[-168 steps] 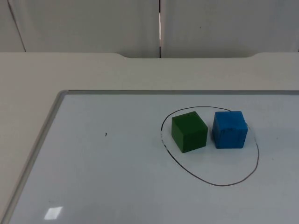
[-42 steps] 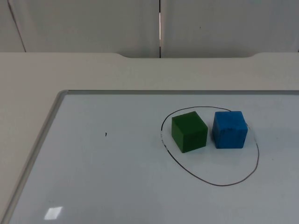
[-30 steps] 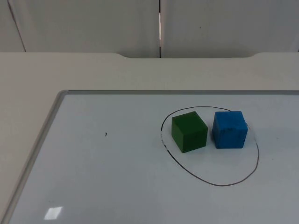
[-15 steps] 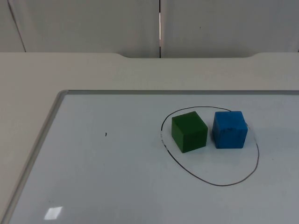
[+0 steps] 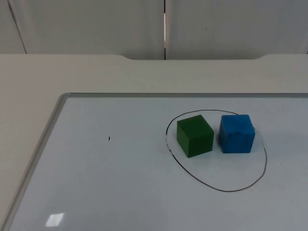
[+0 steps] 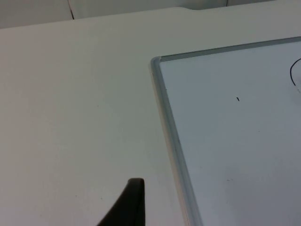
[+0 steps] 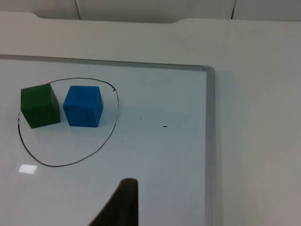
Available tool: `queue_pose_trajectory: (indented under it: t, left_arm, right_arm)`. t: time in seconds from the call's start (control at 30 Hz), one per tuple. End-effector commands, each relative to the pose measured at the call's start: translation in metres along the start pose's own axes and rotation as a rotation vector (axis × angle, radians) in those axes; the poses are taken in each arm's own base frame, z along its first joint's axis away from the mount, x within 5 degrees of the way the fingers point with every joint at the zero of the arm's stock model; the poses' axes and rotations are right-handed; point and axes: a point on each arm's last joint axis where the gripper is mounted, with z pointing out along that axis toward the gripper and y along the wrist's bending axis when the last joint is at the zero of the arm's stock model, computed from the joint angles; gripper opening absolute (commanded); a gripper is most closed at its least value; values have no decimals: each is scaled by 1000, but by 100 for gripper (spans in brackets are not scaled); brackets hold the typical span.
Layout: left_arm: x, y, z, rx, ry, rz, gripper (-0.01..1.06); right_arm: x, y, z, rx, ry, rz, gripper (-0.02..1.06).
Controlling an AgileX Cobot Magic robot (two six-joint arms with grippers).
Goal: Push the two cubes into the marked area.
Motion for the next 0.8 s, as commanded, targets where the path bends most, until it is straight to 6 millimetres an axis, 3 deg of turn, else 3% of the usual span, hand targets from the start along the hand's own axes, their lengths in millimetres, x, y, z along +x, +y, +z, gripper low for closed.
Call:
queue_pose_trajectory:
  t: [0.0, 0.6, 0.77]
  left_arm:
    - [0, 0, 1, -4, -8, -8, 105]
    - [0, 0, 1, -12, -8, -11, 105]
    - [0, 0, 1, -95, -8, -54, 105]
  right_arm:
    - [1, 0, 1, 6, -1, -2, 105]
    - [1, -1, 1, 15, -1, -11, 105]
    - [1, -1, 1, 15, -1, -11, 105]
